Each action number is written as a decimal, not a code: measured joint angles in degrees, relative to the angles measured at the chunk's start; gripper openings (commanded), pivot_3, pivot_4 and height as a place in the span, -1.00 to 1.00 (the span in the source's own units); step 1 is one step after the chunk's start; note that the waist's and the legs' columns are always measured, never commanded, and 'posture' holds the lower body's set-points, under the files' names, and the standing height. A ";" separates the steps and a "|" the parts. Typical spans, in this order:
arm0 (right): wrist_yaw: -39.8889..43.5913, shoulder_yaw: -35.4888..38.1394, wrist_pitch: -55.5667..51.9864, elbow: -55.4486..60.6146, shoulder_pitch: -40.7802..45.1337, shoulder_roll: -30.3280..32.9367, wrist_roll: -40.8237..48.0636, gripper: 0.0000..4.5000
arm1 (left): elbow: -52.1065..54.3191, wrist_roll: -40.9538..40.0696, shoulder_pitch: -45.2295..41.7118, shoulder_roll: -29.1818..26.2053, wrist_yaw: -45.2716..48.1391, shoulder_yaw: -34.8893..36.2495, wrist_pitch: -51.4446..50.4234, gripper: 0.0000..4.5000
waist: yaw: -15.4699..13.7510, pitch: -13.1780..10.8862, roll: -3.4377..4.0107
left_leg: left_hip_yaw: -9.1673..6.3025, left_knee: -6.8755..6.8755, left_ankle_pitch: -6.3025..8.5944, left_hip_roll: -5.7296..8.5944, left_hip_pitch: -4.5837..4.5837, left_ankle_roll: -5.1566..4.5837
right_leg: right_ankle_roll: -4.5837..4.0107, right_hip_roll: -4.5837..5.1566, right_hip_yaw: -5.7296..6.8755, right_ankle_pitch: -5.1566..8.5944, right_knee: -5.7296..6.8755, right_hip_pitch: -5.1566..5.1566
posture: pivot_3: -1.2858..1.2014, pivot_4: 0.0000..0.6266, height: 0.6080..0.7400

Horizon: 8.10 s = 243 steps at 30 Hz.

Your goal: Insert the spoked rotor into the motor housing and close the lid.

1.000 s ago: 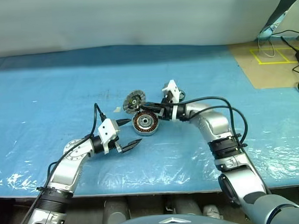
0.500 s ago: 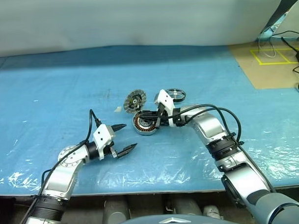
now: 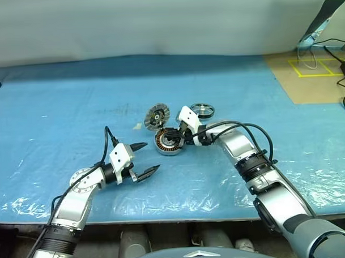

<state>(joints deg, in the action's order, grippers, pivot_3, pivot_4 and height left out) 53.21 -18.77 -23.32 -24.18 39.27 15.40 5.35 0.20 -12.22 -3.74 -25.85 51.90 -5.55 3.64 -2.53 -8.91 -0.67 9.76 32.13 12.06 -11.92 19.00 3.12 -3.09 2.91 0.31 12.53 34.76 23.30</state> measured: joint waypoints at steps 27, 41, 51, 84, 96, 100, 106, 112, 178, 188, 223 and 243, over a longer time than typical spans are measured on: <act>1.79 13.30 -10.63 18.63 -4.26 6.50 15.92 -0.98 | 3.35 -2.30 -2.38 1.15 0.35 -0.69 -4.22 1.00 | 0.00 0.08 -0.04 | 0.02 0.03 -0.06 0.08 1.01 0.09 | 0.13 0.15 0.13 0.09 -0.02 1.02 | 0.03 -0.52 1.00; 4.07 0.09 0.69 14.85 -5.38 5.91 4.87 -0.98 | -3.15 -1.69 -2.73 0.97 2.22 -0.66 0.29 1.00 | 0.17 0.06 -0.04 | 0.02 0.07 -0.07 0.07 1.01 0.09 | 0.12 0.15 0.14 0.08 0.01 1.02 | 0.03 -0.52 1.00; 5.04 -1.75 7.11 7.80 -3.34 5.22 0.23 -0.98 | -4.14 -1.00 -1.24 0.97 1.83 -0.66 2.20 1.00 | 0.13 0.06 -0.06 | 0.01 0.08 -0.07 0.06 1.01 0.08 | 0.12 0.15 0.14 0.08 0.03 1.01 | 0.03 -0.52 1.00; 1.19 2.08 -10.85 6.83 -3.04 1.54 -0.04 -0.98 | -4.36 -0.24 -1.81 1.38 1.33 -0.71 2.97 1.00 | -0.02 0.87 0.00 | -0.01 -0.07 0.07 0.04 -0.15 -0.13 | 0.60 0.28 -0.02 0.38 -0.03 -0.23 | 0.03 -0.52 1.00; -2.01 -4.17 -3.81 10.41 -4.58 5.40 -4.06 -0.98 | -0.20 -0.27 -2.25 1.37 0.18 -0.72 -0.50 1.00 | -0.21 1.64 -0.12 | -0.02 -0.56 0.07 0.16 -0.37 -0.13 | 0.82 0.41 -0.10 0.53 -0.29 -0.33 | 0.03 -0.52 1.00; -2.73 -4.07 -2.34 11.58 -5.42 5.58 -4.39 -0.98 | 0.45 -0.30 -2.25 1.37 0.12 -0.74 -1.55 1.00 | -0.19 1.62 -0.12 | -0.09 -0.97 0.07 0.24 -0.33 -0.12 | 0.85 0.39 -0.15 0.54 -0.62 -0.17 | 0.03 -0.52 1.00; -1.01 2.87 -1.80 12.01 -8.06 4.16 2.67 -0.98 | 0.43 -0.30 -2.48 1.35 0.12 -0.73 -1.72 1.00 | 0.06 1.37 -0.07 | 0.05 -0.87 0.00 0.14 0.47 -0.12 | 0.41 0.26 -0.07 -0.01 -0.97 0.42 | 0.03 -0.52 1.00; 1.53 8.90 -5.25 18.47 -6.32 3.68 10.52 -0.98 | -0.24 -0.30 -2.79 1.27 0.43 -0.73 -1.45 1.00 | 0.34 1.13 0.04 | 0.04 -0.94 -0.19 -0.05 1.20 -0.07 | 0.50 -0.41 -0.04 -0.15 -0.98 1.10 | 0.03 -0.52 1.00; 6.70 6.33 4.32 8.75 3.96 11.34 2.58 -0.98 | 0.83 -4.24 -3.17 1.93 2.21 -1.10 -2.23 1.00 | 0.09 0.26 0.00 | 0.06 0.13 0.04 0.07 1.01 0.02 | 0.19 0.04 -0.10 0.14 0.03 0.99 | 0.03 -0.52 1.00; -3.76 5.21 14.77 -23.96 19.92 13.62 -10.89 -0.12 | 9.41 -11.85 -4.27 3.16 1.98 -1.62 -13.79 1.00 | 0.21 0.15 0.02 | 0.09 0.11 -0.02 0.06 1.13 -0.05 | 0.12 0.00 -0.05 0.11 0.08 1.06 | 0.03 -0.52 1.00; 0.37 3.79 18.01 -39.51 24.33 10.00 -19.03 -0.31 | 0.42 -6.53 -2.23 3.15 4.64 -2.46 -3.36 1.00 | 0.00 -0.03 0.17 | 0.10 0.63 0.10 -0.06 1.13 -0.39 | -0.01 0.08 0.07 0.15 0.51 1.06 | 0.03 -0.52 1.00; 10.28 10.27 11.43 -7.77 4.05 15.28 -8.44 -0.46 | 0.81 -6.92 0.21 0.89 6.54 -1.41 -2.29 1.00 | -0.61 -0.09 0.08 | 0.10 0.61 0.17 -0.06 1.13 -0.33 | -0.03 0.07 0.06 0.17 0.51 1.04 | 0.03 -0.52 1.00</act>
<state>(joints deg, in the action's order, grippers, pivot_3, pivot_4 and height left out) 63.49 -8.50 -11.89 -31.94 43.32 30.68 -3.08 1.01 -19.14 -3.53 -24.96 58.44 -6.96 1.36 -3.14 -9.00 -0.59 9.86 32.74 12.22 -11.98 20.12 2.80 -3.12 2.99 0.37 12.71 35.26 24.34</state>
